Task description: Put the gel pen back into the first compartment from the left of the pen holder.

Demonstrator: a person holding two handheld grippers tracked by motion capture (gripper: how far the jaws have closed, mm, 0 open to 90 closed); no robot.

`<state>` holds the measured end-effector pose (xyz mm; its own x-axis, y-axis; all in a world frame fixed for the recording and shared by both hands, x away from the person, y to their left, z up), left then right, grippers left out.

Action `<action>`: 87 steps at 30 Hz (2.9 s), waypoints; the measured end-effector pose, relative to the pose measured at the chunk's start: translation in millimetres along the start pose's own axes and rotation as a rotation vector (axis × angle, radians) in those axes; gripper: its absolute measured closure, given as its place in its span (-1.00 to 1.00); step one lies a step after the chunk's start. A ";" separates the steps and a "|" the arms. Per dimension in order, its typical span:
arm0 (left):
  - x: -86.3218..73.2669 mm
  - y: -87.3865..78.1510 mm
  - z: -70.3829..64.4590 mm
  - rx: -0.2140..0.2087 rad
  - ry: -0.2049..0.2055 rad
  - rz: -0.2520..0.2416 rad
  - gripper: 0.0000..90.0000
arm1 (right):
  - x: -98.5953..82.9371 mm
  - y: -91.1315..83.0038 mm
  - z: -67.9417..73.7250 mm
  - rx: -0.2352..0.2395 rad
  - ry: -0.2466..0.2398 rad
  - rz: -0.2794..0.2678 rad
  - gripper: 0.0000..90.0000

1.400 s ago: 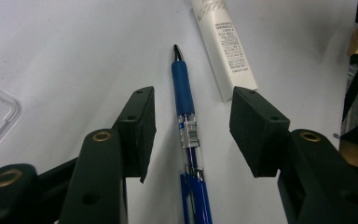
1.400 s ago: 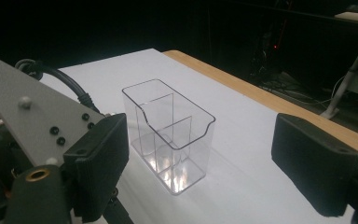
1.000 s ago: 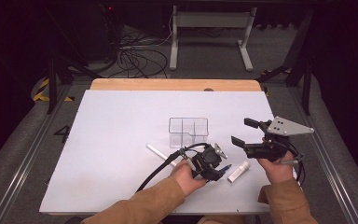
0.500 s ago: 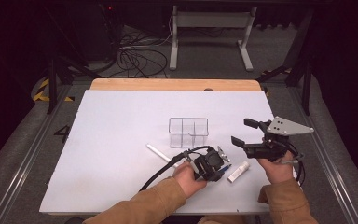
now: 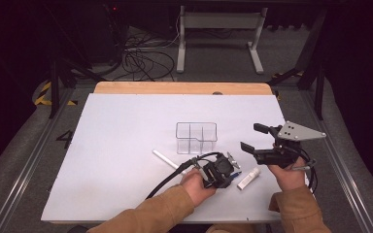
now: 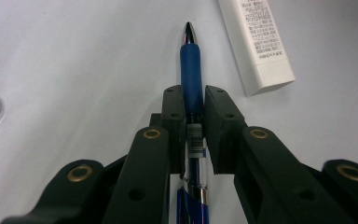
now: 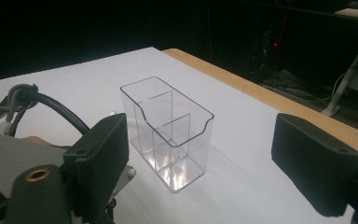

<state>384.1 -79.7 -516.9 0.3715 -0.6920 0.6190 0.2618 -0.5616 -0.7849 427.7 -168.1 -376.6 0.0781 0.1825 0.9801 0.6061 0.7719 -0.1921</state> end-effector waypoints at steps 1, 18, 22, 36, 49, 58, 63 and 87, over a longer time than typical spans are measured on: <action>0.0 -0.4 -0.4 -0.001 0.000 0.001 0.76 | -0.1 -0.1 -0.1 0.000 0.001 0.000 -0.57; 12.9 -37.9 -2.0 0.008 0.028 -0.115 0.77 | 3.2 -2.0 0.9 -0.001 0.002 -0.016 -0.57; 14.0 -44.6 -2.7 0.003 0.029 -0.125 0.77 | 2.2 -1.4 0.7 0.000 0.004 -0.012 -0.57; 17.9 -70.0 -8.7 -0.013 0.060 -0.168 0.77 | 2.3 -0.4 1.7 0.003 0.003 -0.010 -0.57; 25.6 -95.6 -11.5 -0.019 0.100 -0.266 0.76 | 1.1 -0.4 0.3 -0.002 0.006 -0.007 -0.57; 35.3 -121.7 -2.6 -0.008 0.089 -0.396 0.76 | -2.2 2.0 -0.5 -0.003 0.014 0.002 -0.57; 40.5 -131.4 7.7 -0.006 0.046 -0.461 0.76 | -3.2 2.4 -1.1 -0.006 0.011 0.007 -0.56; 54.5 -171.7 62.9 0.077 -0.051 -0.663 0.76 | -4.0 2.3 -2.0 -0.009 0.014 0.010 -0.57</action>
<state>415.4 7.6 -350.1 0.1508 -0.1885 0.9704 0.5114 -0.8252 -0.2398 430.4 -168.3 -380.8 0.0956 0.1818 0.9787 0.6120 0.7647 -0.2018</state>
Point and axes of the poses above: each handheld gripper's, and its own axes: y roughly forward along the jaws, x roughly out of its top, z roughly to its left, the point moved 9 cm from there along y, roughly forward along the jaws, and after that the axes turned 6 degrees about -z, right-handed, at the moved point
